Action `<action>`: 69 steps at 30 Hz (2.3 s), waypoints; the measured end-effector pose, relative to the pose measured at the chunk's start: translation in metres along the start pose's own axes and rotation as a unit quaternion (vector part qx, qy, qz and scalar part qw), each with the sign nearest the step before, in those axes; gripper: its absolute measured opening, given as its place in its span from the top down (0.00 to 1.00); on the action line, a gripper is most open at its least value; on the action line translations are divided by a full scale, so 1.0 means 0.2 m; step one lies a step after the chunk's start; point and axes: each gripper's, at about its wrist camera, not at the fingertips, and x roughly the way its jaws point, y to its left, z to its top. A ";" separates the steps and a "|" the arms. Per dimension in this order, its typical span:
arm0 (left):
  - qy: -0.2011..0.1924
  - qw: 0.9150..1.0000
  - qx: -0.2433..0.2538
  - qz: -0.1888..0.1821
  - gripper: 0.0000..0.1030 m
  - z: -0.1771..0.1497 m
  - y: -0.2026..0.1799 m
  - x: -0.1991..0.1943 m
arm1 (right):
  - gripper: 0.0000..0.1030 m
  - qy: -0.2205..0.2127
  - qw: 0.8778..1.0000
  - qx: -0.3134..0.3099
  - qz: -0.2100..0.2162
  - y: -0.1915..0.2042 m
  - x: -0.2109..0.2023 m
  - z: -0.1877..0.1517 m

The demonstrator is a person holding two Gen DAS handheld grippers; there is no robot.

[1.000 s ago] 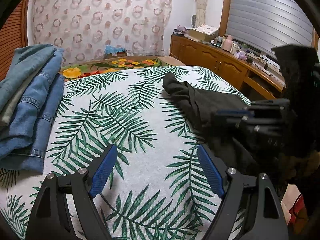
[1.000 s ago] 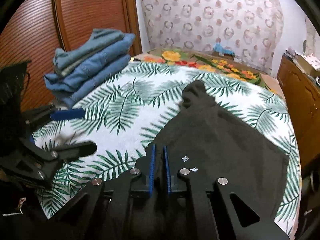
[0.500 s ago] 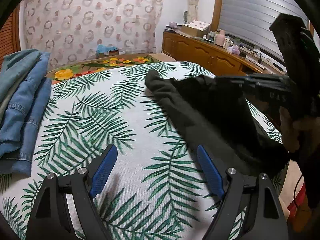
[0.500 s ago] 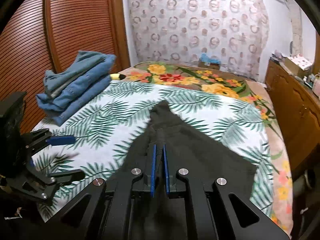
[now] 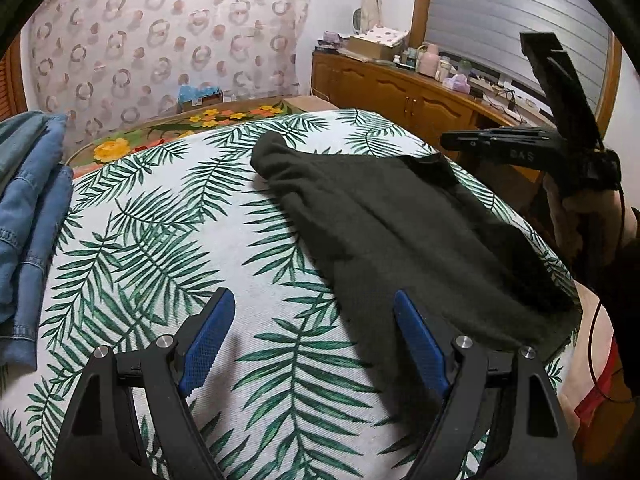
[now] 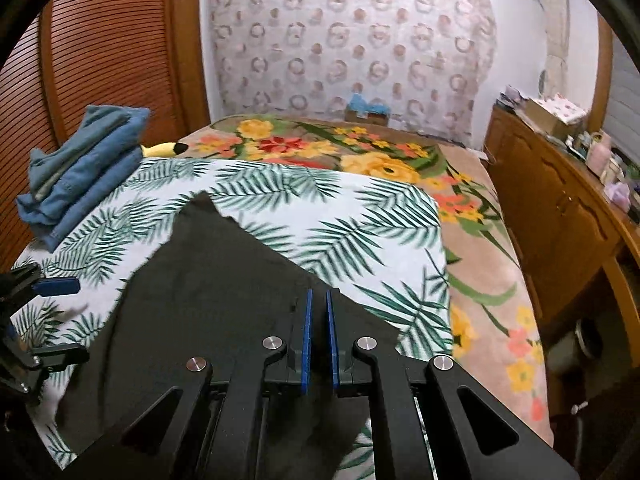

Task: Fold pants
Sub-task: 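Lift and fold the shirt over itself with the right gripper, release, then withdraw both open grippers from the folded shirt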

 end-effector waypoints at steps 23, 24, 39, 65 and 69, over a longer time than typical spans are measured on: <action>0.057 0.998 0.008 0.008 0.19 0.00 -0.02 0.13 | 0.72 0.045 0.998 0.033 0.000 -0.10 0.16 -0.01; 0.057 0.998 0.008 0.008 0.18 0.00 -0.02 0.13 | 0.72 0.046 0.999 0.029 -0.001 -0.10 0.16 -0.01; 0.056 0.998 0.007 0.007 0.18 0.00 -0.03 0.13 | 0.97 0.027 0.998 0.026 -0.052 -0.16 0.08 0.00; 0.060 0.998 0.012 0.012 0.17 0.00 -0.03 0.13 | 0.47 0.057 0.997 0.040 -0.026 0.09 -0.18 -0.25; 0.060 0.998 0.014 0.012 0.17 0.00 -0.04 0.13 | 0.38 0.060 0.997 0.047 -0.033 0.09 -0.17 -0.30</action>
